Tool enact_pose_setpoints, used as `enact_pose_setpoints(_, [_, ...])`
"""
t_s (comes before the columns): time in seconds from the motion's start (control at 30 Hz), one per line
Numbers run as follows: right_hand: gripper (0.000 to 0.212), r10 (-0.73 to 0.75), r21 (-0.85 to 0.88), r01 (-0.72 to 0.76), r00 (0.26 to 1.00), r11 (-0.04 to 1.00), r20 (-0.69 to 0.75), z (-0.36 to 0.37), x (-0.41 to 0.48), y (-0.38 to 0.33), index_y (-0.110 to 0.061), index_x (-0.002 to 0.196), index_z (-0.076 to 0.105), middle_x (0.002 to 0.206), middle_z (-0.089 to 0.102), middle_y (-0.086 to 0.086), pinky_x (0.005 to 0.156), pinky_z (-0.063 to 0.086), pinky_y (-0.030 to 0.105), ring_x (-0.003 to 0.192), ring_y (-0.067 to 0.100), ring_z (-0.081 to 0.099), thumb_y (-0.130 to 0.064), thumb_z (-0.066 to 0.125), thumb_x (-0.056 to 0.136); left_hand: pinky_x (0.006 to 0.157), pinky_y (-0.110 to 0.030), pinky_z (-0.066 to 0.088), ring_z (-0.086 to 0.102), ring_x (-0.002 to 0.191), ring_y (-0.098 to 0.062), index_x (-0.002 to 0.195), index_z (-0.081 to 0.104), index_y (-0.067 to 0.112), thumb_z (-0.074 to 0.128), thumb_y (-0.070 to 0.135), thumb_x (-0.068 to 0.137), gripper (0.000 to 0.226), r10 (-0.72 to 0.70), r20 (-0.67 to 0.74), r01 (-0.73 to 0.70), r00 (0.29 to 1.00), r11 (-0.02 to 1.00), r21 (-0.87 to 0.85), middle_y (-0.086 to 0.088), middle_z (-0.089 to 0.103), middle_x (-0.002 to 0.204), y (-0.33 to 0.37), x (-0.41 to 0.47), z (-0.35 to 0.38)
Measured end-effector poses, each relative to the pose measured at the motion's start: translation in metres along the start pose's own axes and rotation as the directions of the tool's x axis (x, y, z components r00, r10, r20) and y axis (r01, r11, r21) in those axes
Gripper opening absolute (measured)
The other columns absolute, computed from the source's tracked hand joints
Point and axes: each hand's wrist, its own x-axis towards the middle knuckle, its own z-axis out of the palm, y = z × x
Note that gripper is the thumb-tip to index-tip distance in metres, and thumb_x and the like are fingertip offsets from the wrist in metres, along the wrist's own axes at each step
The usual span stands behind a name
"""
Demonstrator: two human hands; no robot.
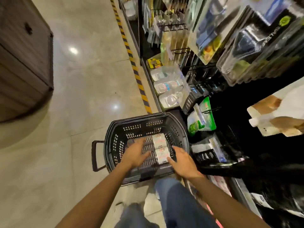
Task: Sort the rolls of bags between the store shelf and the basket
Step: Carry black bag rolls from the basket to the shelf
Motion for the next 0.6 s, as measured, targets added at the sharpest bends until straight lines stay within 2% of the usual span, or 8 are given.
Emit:
enact_pose_setpoints(0.1, [0.06,-0.006,-0.027,0.008,0.998,1.0,0.063,-0.001,0.041,0.018,-0.012,0.144,0.033,0.144,0.041,0.007,0.107,0.035,0.034,0.133,0.026,0.039,-0.037,0.052,0.094,0.104,-0.033,0.037,0.047,0.126,-0.025,0.142,0.034,0.013,0.055,0.036,0.092,0.058,-0.071,0.011,0.071,0.997,0.997,-0.023,-0.01,0.047,0.142,-0.002,0.035,0.017])
enact_pose_setpoints(0.17, [0.053,-0.01,-0.044,0.015,0.993,0.999,0.117,0.011,0.074,0.035,-0.013,0.135,0.045,0.132,0.053,0.007,0.094,0.045,0.035,0.122,0.027,0.049,-0.039,0.055,0.09,0.106,-0.032,0.033,0.043,0.13,-0.026,0.143,0.033,0.011,0.054,0.035,0.093,0.059,-0.099,0.009,0.099,0.995,0.994,-0.043,-0.011,0.044,0.144,-0.009,0.064,0.031])
enact_pose_setpoints(0.23, [0.046,0.014,-0.078,-0.001,0.987,0.997,0.159,0.026,0.107,0.051,-0.014,0.127,0.05,0.123,0.058,0.009,0.089,0.047,0.036,0.115,0.028,0.054,-0.039,0.054,0.089,0.108,-0.031,0.029,0.04,0.132,-0.025,0.143,0.034,0.01,0.054,0.034,0.093,0.059,-0.117,0.013,0.117,0.993,0.992,-0.041,-0.011,0.042,0.145,-0.019,0.095,0.046])
enact_pose_setpoints(0.3, [0.042,0.011,-0.118,0.012,0.982,0.993,0.188,0.046,0.137,0.064,-0.014,0.125,0.052,0.122,0.058,0.01,0.09,0.047,0.037,0.114,0.029,0.054,-0.036,0.055,0.09,0.108,-0.032,0.03,0.04,0.132,-0.025,0.143,0.036,0.011,0.054,0.035,0.093,0.058,-0.125,0.02,0.126,0.992,0.991,-0.046,-0.01,0.042,0.145,-0.035,0.128,0.064])
enact_pose_setpoints(0.4, [0.047,0.002,-0.131,0.028,0.975,0.991,0.221,0.086,0.183,0.086,-0.013,0.131,0.049,0.129,0.055,0.009,0.092,0.045,0.035,0.119,0.027,0.05,-0.034,0.055,0.09,0.107,-0.036,0.036,0.044,0.129,-0.025,0.141,0.036,0.013,0.05,0.041,0.094,0.057,-0.16,0.04,0.162,0.986,0.986,-0.037,-0.009,0.044,0.143,-0.063,0.181,0.094])
enact_pose_setpoints(0.6, [0.057,0.136,-0.119,-0.112,0.967,0.986,0.216,0.174,0.265,0.14,-0.009,0.139,0.039,0.134,0.048,0.011,0.1,0.041,0.038,0.123,0.028,0.045,-0.036,0.056,0.091,0.1,-0.039,0.041,0.048,0.124,-0.026,0.139,0.037,0.013,0.048,0.042,0.095,0.054,-0.257,0.114,0.259,0.96,0.966,0.001,-0.01,0.048,0.138,-0.133,0.276,0.168])
